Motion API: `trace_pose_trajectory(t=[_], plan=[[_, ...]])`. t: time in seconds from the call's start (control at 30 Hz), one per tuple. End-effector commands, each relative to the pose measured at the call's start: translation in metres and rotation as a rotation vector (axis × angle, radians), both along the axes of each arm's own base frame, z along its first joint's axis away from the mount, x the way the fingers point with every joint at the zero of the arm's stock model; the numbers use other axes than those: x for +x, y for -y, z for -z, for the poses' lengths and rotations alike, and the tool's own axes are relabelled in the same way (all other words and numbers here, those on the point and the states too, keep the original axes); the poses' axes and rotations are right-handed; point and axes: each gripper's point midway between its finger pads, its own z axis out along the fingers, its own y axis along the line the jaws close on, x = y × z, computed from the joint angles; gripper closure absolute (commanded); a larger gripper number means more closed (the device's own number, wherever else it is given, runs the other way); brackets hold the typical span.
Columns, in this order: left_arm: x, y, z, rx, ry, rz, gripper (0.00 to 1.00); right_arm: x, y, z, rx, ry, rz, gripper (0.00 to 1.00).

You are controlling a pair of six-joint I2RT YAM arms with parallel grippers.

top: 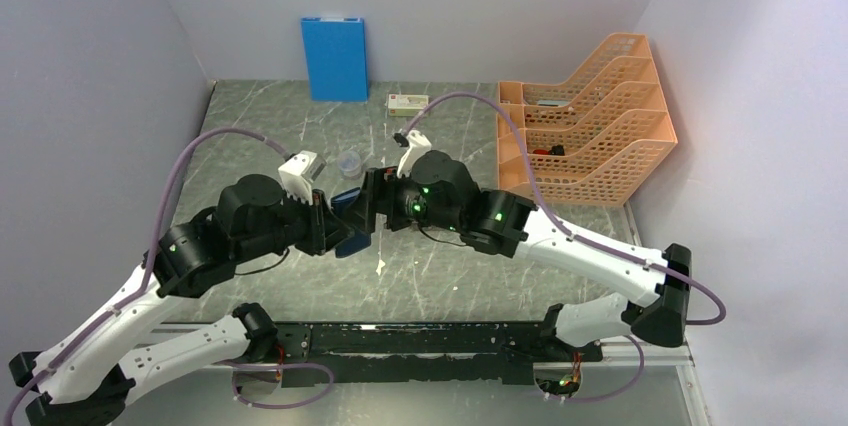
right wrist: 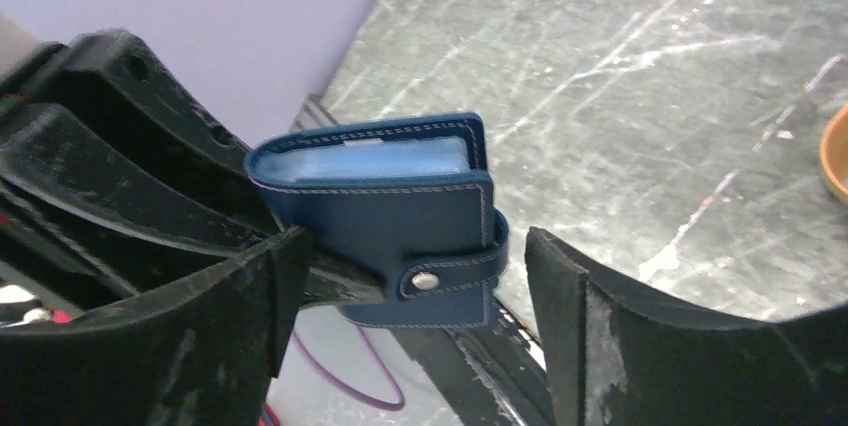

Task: Put the credit cards into the card holder
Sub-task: Close the card holder at the center of the board.

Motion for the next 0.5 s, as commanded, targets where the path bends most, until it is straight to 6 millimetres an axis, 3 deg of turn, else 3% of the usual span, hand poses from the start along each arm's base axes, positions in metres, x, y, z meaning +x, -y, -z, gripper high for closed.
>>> trace_pose_trajectory(t=[0.0,0.07,0.27,0.4,0.47], plan=[[0.007,0.03,-0.068,-0.221,0.167,0.068,0.95,-0.044,-0.018,-0.046,0.172,-0.025,-0.187,0.08],[0.007,0.026,-0.063,-0.208,0.165,0.055,0.95,-0.047,-0.01,-0.057,0.177,-0.005,-0.199,0.01],[0.002,0.019,-0.05,-0.219,0.154,0.043,0.95,-0.06,0.025,-0.089,0.183,0.119,-0.248,0.0],[-0.01,0.021,-0.059,-0.295,0.173,0.093,0.95,-0.068,0.052,-0.105,0.219,0.24,-0.268,0.0],[-0.02,0.023,-0.072,-0.36,0.201,0.14,0.95,-0.063,0.068,-0.108,0.236,0.294,-0.213,0.0]])
